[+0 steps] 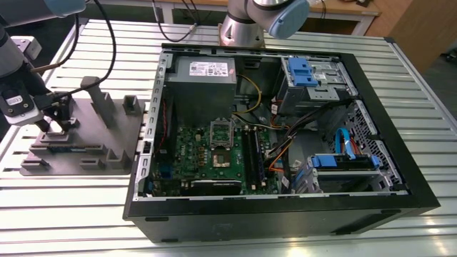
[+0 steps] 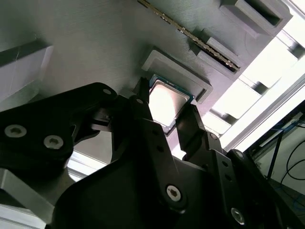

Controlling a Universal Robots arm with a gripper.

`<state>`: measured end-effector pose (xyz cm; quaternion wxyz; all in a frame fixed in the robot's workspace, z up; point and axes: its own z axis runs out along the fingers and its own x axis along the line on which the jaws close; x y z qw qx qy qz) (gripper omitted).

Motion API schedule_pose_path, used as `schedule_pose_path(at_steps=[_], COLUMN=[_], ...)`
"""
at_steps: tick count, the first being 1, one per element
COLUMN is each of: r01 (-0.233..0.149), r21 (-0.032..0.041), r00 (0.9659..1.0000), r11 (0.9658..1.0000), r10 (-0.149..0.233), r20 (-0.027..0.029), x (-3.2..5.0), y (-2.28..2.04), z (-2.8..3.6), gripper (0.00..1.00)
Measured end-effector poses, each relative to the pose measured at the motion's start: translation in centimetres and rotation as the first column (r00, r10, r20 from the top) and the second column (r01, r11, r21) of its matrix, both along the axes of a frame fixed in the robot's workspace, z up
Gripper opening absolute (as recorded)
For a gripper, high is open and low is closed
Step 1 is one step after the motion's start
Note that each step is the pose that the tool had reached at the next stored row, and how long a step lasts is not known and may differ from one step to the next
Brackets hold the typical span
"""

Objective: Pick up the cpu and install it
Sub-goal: 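Pick up the cpu and move it towards the insertion slot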

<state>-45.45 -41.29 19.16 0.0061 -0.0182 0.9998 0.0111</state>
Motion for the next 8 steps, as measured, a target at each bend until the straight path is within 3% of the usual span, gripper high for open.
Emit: schedule_pose_path(at_steps=[8], r01=[0.002], r21=[-0.0002], r00=[1.0000], r11=[1.0000], r10=[-0.002], r20=[-0.0002], x=[0.00], y=[0.00], z=[0.05], gripper=[0.47])
